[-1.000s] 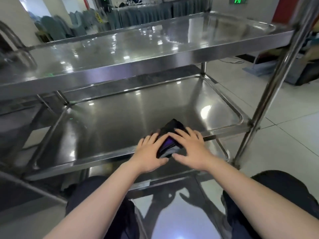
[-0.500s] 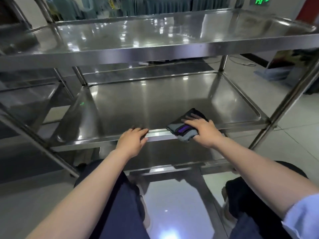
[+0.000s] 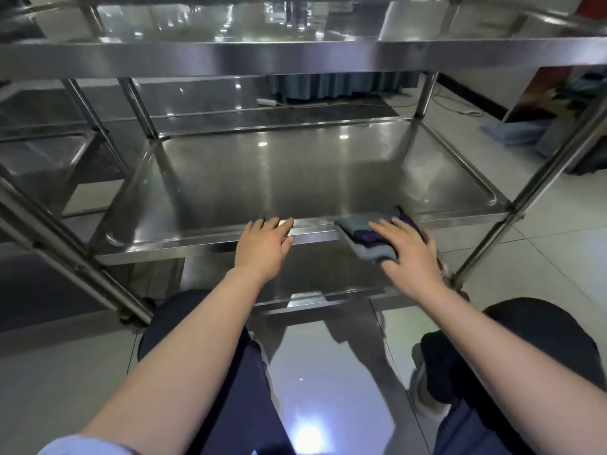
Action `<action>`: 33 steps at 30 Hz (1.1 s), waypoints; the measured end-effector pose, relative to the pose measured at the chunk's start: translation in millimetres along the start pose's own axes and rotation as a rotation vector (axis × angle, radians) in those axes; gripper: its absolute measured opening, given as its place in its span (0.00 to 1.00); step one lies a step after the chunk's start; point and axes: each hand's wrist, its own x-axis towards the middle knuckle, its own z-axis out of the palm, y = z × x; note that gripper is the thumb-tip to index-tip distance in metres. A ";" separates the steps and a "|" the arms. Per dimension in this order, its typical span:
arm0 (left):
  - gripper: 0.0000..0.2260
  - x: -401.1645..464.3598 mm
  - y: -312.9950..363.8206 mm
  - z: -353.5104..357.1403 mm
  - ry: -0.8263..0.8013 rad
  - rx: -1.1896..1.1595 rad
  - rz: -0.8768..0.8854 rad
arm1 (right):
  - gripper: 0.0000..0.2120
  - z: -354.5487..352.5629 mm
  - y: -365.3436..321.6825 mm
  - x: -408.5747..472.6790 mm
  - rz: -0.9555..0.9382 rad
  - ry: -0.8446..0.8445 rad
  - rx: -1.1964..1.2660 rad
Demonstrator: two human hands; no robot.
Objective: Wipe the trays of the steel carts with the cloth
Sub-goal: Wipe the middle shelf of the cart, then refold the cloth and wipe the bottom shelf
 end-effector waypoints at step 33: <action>0.06 -54.2 101.8 -1.2 0.099 -1.016 -0.057 | 0.18 13.3 28.6 -78.9 0.963 -0.195 1.433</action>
